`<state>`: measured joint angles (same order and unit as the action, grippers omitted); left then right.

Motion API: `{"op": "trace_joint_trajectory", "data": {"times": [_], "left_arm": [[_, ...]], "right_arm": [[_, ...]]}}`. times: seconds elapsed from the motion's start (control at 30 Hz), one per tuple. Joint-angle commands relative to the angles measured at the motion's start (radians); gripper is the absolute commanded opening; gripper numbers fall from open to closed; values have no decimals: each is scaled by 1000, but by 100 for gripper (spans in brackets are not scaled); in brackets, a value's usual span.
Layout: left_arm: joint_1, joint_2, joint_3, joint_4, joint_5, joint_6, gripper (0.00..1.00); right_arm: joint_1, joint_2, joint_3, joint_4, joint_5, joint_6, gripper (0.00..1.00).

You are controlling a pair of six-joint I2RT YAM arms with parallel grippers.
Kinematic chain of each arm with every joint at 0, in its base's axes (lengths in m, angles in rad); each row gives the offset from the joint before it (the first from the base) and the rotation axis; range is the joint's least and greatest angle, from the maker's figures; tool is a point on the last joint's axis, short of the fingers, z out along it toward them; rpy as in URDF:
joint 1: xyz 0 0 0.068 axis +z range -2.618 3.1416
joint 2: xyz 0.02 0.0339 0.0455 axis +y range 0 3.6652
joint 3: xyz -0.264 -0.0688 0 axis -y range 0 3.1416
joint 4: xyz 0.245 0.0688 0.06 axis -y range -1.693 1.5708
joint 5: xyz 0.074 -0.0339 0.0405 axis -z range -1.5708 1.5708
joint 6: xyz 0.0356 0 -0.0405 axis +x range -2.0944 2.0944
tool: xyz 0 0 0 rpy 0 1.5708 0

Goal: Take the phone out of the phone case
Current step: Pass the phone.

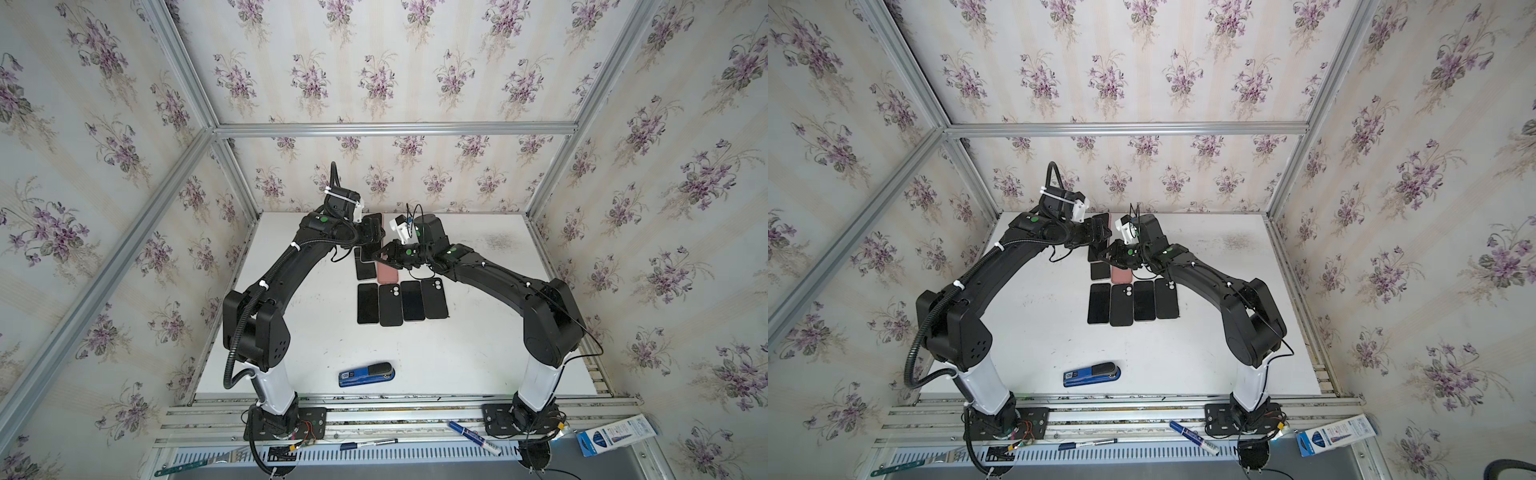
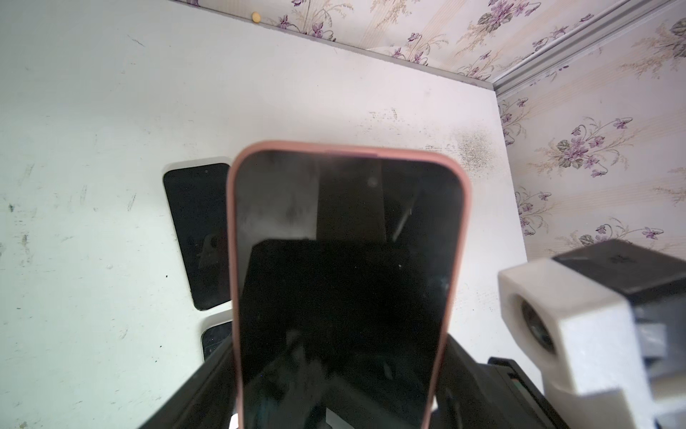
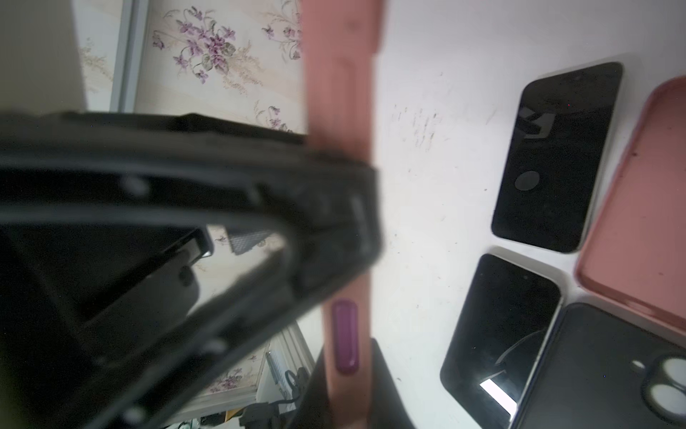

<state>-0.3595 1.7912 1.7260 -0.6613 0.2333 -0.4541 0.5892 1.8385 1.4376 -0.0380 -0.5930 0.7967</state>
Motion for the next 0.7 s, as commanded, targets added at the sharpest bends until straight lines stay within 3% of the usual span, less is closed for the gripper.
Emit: {"op": "trace_joint_trajectory", "data": {"times": [0.0,0.17,0.4,0.57,0.67], "left_arm": [[0,-19,-2,66,29,-20,59],[-1,-52,-24,124,92,-25,67],[2,-100,-23,196,202,-31,100],[22,-147,-9,214,251,-18,100],[31,-182,-6,221,266,7,100]], "right_arm": [[0,-6,2,44,1,28,3],[0,-32,-27,46,13,8,0],[-6,-97,-80,21,23,-69,0],[-45,-183,-154,8,28,-135,0],[-122,-237,-186,-6,20,-180,0]]}}
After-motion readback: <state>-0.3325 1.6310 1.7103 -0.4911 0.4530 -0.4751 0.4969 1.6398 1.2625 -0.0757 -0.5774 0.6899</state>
